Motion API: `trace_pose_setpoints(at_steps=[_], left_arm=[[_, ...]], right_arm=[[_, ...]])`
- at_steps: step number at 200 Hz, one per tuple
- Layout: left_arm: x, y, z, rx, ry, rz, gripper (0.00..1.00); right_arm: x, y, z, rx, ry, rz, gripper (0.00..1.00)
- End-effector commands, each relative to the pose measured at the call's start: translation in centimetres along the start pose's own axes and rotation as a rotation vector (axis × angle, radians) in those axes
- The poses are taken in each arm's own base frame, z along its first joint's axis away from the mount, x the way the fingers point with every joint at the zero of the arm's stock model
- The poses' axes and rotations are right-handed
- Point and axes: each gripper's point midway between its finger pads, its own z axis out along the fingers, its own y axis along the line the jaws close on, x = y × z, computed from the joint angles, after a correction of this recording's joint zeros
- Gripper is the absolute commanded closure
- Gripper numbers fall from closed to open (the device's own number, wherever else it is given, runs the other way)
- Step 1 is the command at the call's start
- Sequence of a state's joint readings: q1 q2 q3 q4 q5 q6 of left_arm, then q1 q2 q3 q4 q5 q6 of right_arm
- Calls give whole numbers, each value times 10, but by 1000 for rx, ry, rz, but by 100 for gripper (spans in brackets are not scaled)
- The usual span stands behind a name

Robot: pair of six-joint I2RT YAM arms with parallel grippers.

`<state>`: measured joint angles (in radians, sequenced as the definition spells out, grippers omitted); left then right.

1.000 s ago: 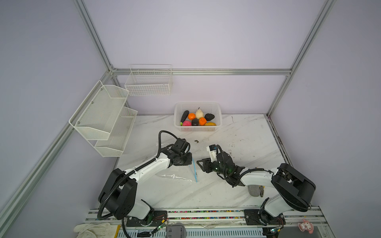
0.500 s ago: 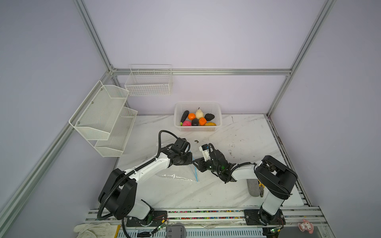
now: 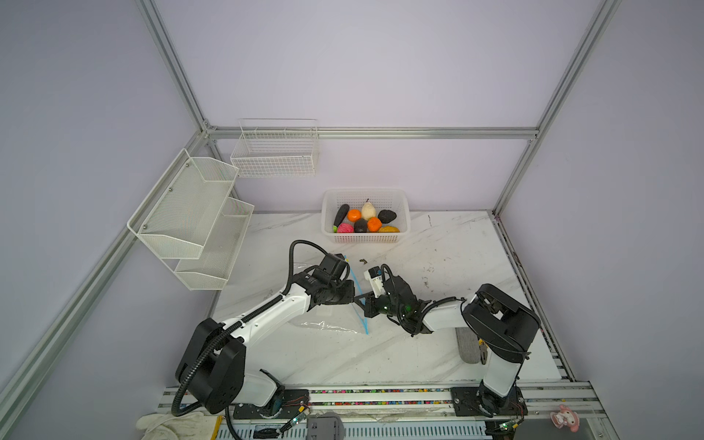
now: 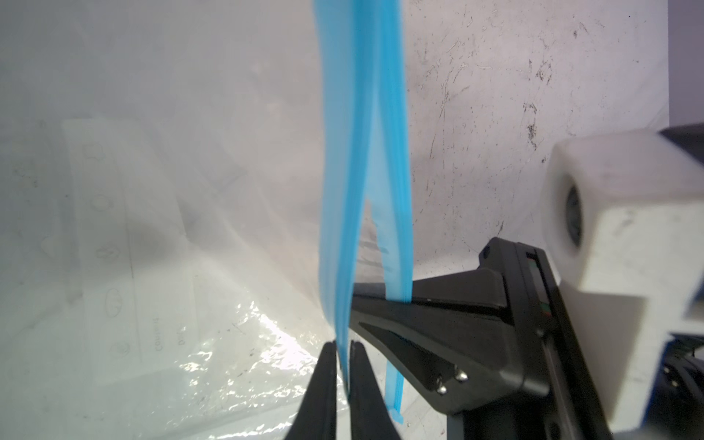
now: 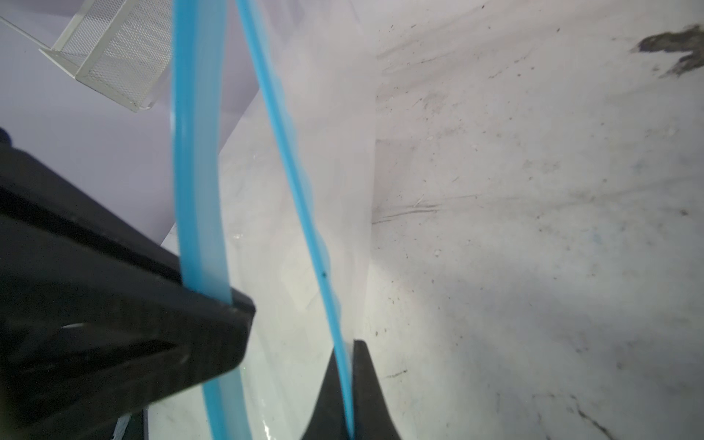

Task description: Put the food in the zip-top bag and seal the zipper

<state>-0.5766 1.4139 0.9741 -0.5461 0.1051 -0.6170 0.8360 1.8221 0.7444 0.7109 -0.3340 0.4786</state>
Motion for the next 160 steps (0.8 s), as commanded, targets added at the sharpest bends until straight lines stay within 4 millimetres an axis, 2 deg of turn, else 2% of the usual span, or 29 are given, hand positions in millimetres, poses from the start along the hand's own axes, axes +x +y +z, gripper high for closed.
trace_pose_setpoints(at_steps=[1,46,49,56,112,129,160], left_arm=[[-5,-9,-4,37,-18,14,87],[0,-11,1,55,-13,17,78],[4,-8,9,41,10,13,77],[5,-8,12,42,18,12,76],[-2,-20,10,69,-15,34,57],[0,-20,16,62,2,33,59],[6,-11,25,23,22,31,72]], right_arm=[[-9,4,4,-39,-22,20,97],[-10,2,9,-57,-14,46,100],[-10,2,9,-59,-14,47,100],[-10,3,9,-62,-14,47,100],[-9,4,9,-77,-17,57,100],[-9,5,9,-81,-19,57,100],[-9,5,7,-82,-20,56,100]])
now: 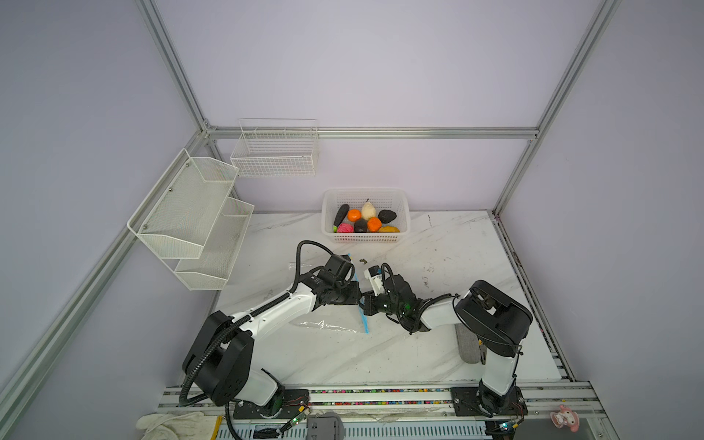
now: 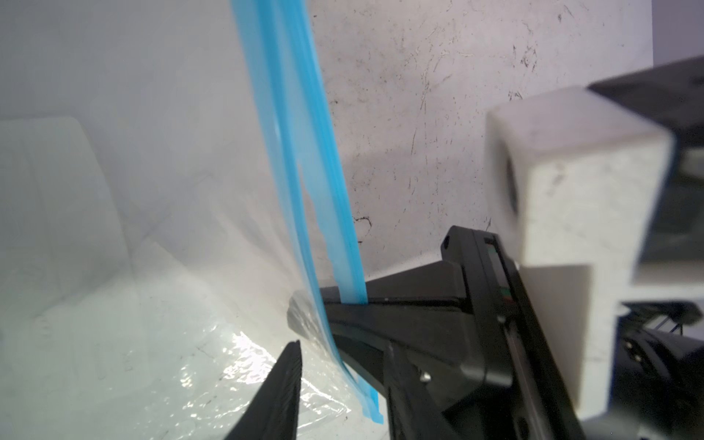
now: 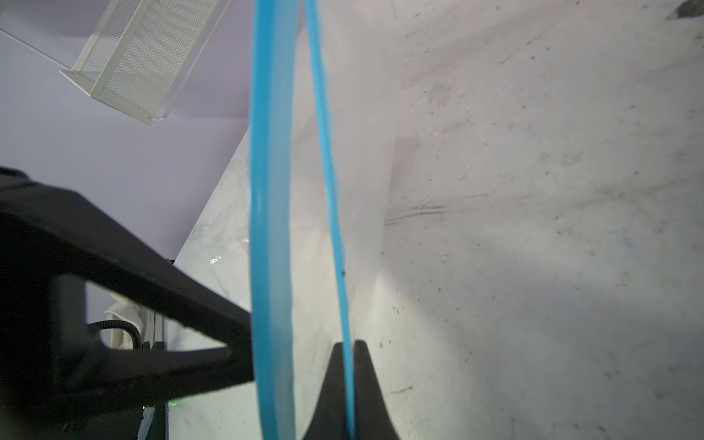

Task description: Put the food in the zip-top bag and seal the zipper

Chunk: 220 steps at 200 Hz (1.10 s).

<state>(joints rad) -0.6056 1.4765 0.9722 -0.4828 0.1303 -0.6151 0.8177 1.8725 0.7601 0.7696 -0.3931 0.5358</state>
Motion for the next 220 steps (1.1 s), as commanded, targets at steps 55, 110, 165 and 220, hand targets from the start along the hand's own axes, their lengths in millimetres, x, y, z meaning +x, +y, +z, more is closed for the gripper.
trace_pose_setpoints(at_steps=[55,110,165,220], left_arm=[[10,15,9,-58,8,4,78],[20,18,11,-64,26,-4,81],[24,23,7,-78,13,-5,89],[15,23,-23,-100,-44,-5,100]], right_arm=[[-8,7,0,-35,-26,-4,100],[-8,6,2,-33,-26,-2,100],[-8,5,3,-32,-25,0,100],[-10,2,13,-23,-9,8,100]])
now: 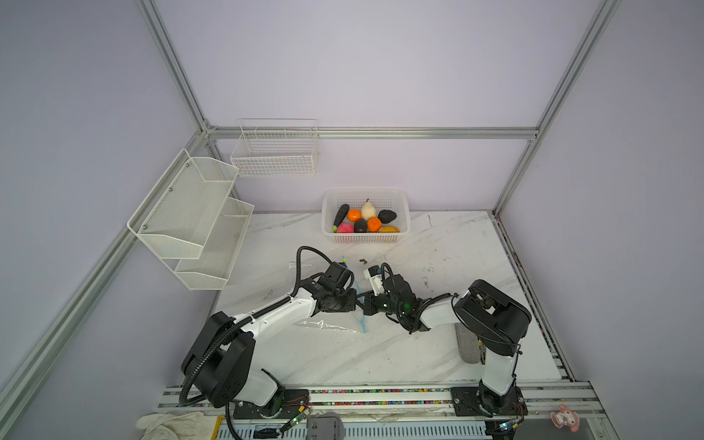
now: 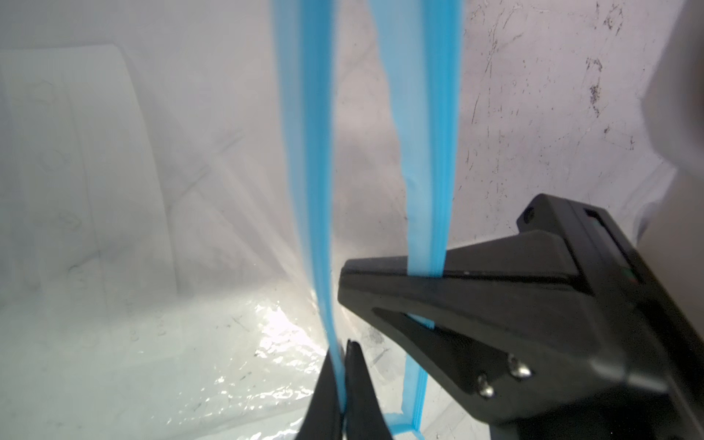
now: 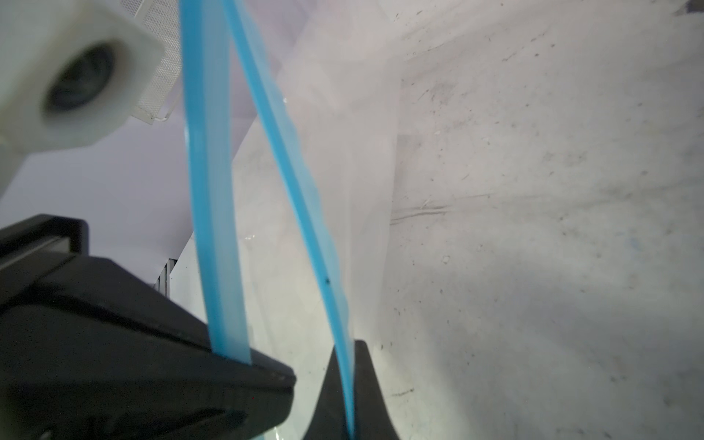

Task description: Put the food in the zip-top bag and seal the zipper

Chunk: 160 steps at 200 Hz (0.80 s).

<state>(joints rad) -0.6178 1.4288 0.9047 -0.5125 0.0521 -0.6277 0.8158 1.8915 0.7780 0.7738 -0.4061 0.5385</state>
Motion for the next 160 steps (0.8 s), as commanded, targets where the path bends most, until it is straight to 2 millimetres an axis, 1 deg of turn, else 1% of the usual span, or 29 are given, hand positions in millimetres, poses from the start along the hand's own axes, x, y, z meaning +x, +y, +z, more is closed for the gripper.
trace_pose_setpoints(at_steps=[1,18,30,45,71,94,119,146,160], left_arm=[[-4,2,-21,-13,-48,1,100],[-9,2,-32,-27,-61,6,100],[-11,3,-37,-37,-63,11,100],[-11,4,-40,-48,-60,17,100],[-6,9,-35,-74,-35,24,100],[-5,10,-30,-80,-17,24,100],[-7,9,-30,-80,-19,26,100],[-11,13,-36,-91,-29,15,100],[-13,15,-40,-93,-36,7,100]], right_arm=[[-10,2,9,-12,-13,5,100],[-11,-1,17,-2,1,10,100],[-12,-4,21,14,9,15,97],[-15,-8,25,43,11,24,88],[-17,-16,27,80,13,44,73],[-24,-23,29,101,10,50,65],[-28,-37,35,146,24,49,63],[-29,-58,37,196,31,70,63],[-29,-63,39,205,36,75,63]])
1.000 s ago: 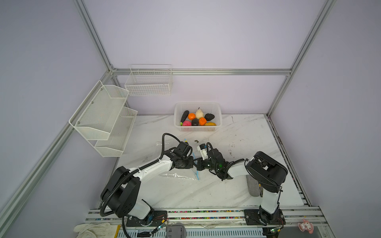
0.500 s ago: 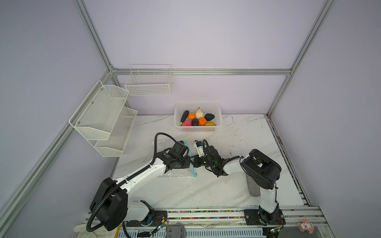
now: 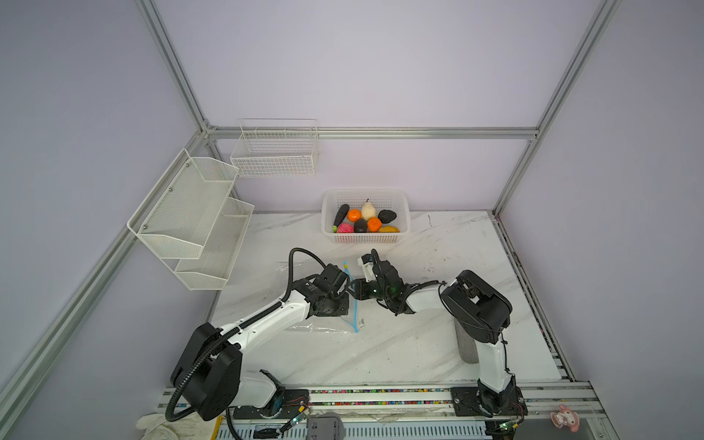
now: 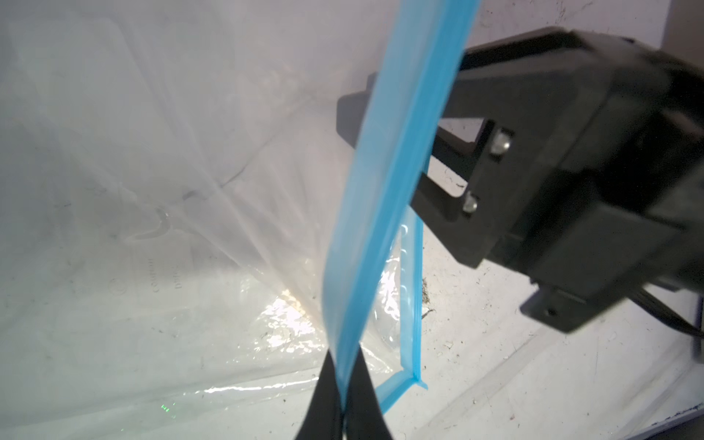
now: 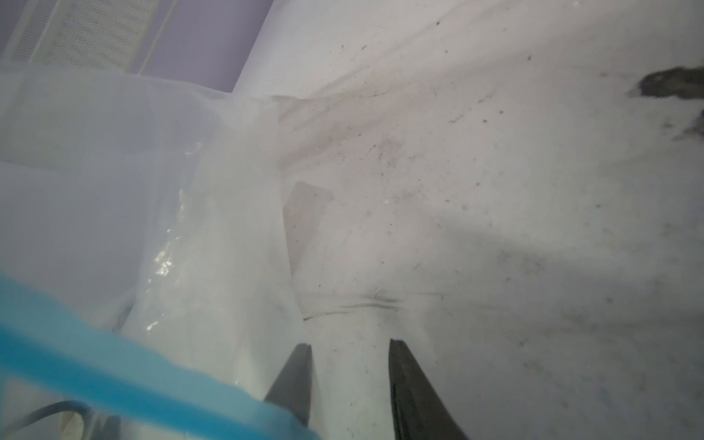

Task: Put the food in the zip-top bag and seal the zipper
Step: 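Release the zipper lip with the right gripper while the left gripper holds the bag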

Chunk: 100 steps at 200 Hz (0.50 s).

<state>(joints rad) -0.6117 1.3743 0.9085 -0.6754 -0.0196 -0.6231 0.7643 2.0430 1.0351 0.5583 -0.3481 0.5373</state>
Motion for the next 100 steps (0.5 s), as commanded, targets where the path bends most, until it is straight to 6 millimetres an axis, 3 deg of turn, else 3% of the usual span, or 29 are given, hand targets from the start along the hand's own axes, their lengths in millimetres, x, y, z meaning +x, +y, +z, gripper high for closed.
trace_pose_setpoints(at_steps=[1,67,100], left_arm=[[-29,-9,-25,27,-83,4,100],[-34,-2,-44,1,-129,-10,97],[-36,-3,-50,8,-133,-57,100]], right_arm=[[2,-21,5,66,22,17,64],[-1,-11,20,4,47,-3,65],[2,3,32,-46,78,-12,66]])
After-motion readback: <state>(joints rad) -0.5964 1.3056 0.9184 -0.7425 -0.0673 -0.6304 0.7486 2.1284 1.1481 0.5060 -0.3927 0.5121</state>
